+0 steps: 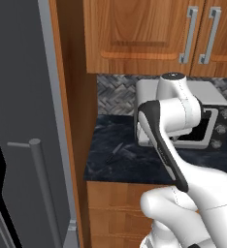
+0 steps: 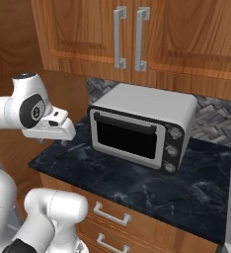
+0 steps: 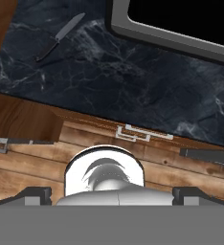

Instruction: Retrieve the butter from the fridge and place it on a plate on the dining table. Then retrieve the butter knife by the fridge and place it near the plate.

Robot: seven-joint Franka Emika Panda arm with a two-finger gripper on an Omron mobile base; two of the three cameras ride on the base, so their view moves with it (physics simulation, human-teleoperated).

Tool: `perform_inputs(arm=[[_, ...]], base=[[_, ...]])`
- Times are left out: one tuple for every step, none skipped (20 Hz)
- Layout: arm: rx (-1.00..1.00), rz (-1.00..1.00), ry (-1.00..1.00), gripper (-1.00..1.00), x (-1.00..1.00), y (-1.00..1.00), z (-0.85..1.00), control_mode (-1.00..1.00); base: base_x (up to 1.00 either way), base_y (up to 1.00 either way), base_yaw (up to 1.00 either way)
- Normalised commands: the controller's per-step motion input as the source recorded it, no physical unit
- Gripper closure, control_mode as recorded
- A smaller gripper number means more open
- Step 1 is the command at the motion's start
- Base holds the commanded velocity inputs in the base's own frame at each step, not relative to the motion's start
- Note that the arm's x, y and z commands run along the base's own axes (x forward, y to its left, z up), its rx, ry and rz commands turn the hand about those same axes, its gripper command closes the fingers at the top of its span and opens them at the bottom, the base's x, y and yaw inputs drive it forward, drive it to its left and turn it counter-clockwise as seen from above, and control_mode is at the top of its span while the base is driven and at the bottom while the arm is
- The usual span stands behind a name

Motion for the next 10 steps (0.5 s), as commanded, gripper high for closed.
perform_inputs(arm=[[0.00,0.00,0.00,-1.00,0.00,0.00,0.00,1.00],[0.00,0.00,0.00,-1.00,0.00,0.00,0.00,-1.00],[0.00,0.00,0.00,-1.00,0.00,0.00,0.00,-1.00],[0.00,0.00,0.00,-1.00,0.00,0.00,0.00,-1.00],[0.00,0.00,0.00,-1.00,0.03,0.00,0.00,-1.00],[0.00,0.00,-0.01,-1.00,0.06,0.00,-0.01,-1.00],[0.00,0.00,-0.08,-1.00,0.31,0.17,-0.14,-1.00],[0.00,0.00,-0.13,-1.00,0.34,0.23,-0.17,-1.00],[0.01,0.00,-0.13,-1.00,0.35,0.05,-0.33,-1.00],[0.02,0.00,-0.14,-1.00,0.35,0.07,-0.29,-1.00]], base=[[0.00,0.00,0.00],[0.00,0.00,0.00],[0.00,0.00,0.00],[0.00,0.00,0.00],[0.00,0.00,0.00],[0.00,0.00,0.00],[0.00,0.00,0.00],[0.00,0.00,0.00],[0.00,0.00,0.00],[0.00,0.00,0.00]])
